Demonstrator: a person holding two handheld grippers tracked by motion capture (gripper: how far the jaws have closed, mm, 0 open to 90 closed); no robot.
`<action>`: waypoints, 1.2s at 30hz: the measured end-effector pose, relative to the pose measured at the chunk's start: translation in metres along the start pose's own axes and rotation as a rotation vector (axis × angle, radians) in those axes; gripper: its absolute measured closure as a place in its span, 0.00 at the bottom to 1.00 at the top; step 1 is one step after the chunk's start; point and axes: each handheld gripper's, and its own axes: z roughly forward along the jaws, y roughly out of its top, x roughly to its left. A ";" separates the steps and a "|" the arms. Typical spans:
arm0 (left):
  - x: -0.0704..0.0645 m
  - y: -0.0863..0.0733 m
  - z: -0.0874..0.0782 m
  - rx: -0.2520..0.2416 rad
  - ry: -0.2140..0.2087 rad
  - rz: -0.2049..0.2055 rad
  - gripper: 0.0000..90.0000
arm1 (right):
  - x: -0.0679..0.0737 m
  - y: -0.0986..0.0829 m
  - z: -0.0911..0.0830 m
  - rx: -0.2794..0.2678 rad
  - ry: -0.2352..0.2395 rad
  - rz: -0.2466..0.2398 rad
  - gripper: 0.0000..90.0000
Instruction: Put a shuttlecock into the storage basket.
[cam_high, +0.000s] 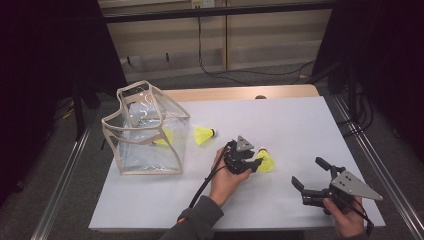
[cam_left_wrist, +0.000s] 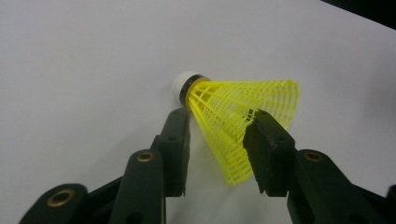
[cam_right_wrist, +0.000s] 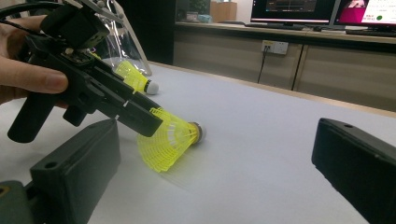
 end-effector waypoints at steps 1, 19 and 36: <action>0.001 0.000 0.001 0.002 0.001 0.003 0.72 | 0.000 0.000 0.000 -0.001 0.001 0.001 0.01; 0.009 -0.004 0.009 0.020 -0.029 -0.049 0.86 | 0.000 0.000 0.000 0.000 0.001 -0.002 0.01; 0.015 -0.002 0.002 0.019 -0.109 -0.096 0.97 | -0.001 0.000 -0.001 -0.002 -0.003 0.001 0.01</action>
